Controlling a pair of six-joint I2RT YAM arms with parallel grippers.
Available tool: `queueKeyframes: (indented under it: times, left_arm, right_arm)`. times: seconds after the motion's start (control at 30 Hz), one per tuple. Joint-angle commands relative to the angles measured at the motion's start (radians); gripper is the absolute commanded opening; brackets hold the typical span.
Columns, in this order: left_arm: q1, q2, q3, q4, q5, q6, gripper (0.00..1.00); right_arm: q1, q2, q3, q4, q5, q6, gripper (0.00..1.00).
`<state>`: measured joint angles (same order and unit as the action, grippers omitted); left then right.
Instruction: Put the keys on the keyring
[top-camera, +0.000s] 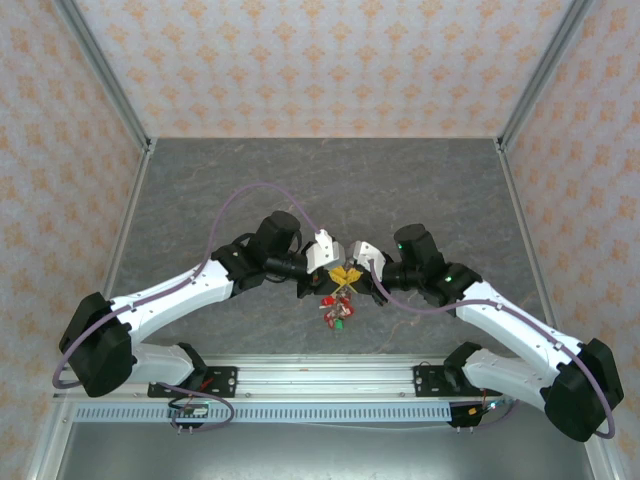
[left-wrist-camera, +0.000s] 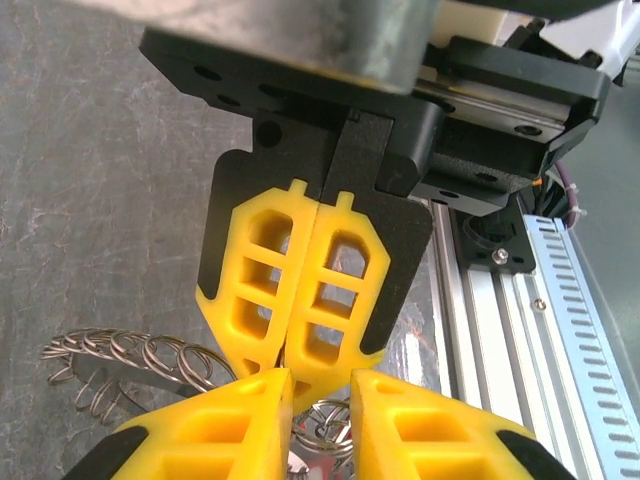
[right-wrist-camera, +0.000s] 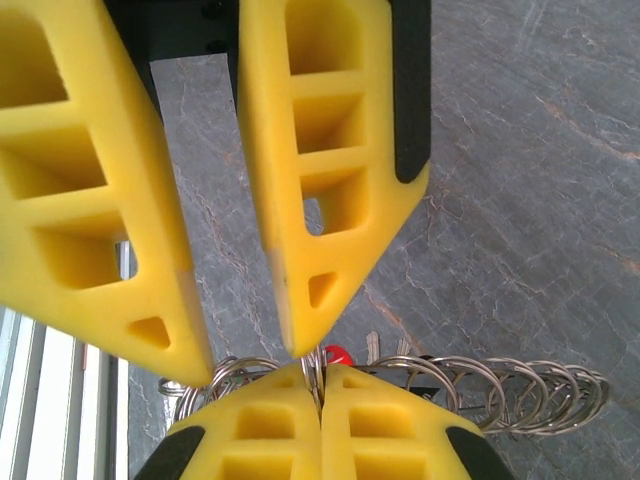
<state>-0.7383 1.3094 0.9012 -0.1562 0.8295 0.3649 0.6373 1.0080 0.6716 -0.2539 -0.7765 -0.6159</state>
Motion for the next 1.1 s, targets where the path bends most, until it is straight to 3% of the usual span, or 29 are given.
queueKeyframes:
  times: [0.0,0.1,0.4,1.07]
  left_arm:
    - [-0.007,0.019,0.033,-0.101,-0.034,0.051,0.18]
    - [-0.007,0.025,0.038,-0.105,-0.048,0.056,0.16]
    - [-0.004,-0.036,-0.042,-0.003,-0.104,0.019,0.22]
    - [-0.005,-0.039,-0.047,0.076,-0.093,-0.026,0.31]
  right_arm:
    - [0.006,-0.014,0.042,0.071,-0.027,-0.012,0.0]
    - [0.006,-0.017,0.04,0.074,-0.032,-0.01,0.0]
    - [0.007,-0.032,0.036,0.074,-0.028,-0.01,0.0]
    - [0.005,-0.039,0.032,0.084,-0.089,-0.002,0.0]
